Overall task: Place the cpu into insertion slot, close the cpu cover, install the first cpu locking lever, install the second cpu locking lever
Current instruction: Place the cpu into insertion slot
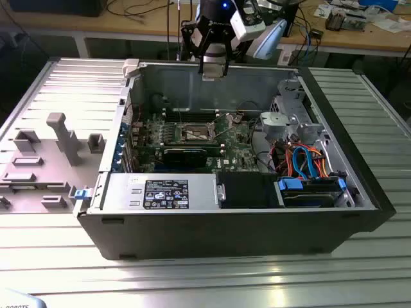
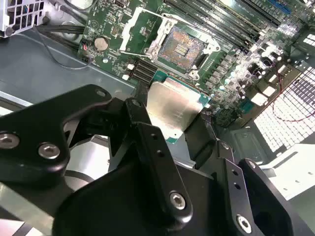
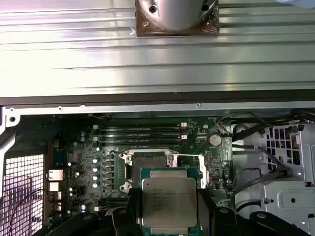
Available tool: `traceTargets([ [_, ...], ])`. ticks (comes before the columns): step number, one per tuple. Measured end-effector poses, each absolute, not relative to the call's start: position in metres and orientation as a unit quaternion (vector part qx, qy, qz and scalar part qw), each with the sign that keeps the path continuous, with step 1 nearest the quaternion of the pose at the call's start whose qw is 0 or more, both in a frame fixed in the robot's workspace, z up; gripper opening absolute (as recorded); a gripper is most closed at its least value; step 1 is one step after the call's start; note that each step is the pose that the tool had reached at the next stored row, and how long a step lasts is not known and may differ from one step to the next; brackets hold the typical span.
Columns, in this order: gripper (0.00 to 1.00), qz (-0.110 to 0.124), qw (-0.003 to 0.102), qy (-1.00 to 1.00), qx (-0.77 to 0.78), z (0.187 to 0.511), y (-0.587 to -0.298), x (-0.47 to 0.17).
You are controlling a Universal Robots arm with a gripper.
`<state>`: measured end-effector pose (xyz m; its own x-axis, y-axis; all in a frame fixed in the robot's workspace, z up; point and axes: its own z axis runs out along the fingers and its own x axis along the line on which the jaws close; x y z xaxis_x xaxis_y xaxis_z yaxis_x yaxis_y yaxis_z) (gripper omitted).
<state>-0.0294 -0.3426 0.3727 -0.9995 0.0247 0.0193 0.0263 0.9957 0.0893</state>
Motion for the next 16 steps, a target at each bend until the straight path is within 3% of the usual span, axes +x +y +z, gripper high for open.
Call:
traceTargets([
  [16,0.54,-0.045,0.006,-0.996,-0.071,0.3724,-0.3426,-0.0294],
])
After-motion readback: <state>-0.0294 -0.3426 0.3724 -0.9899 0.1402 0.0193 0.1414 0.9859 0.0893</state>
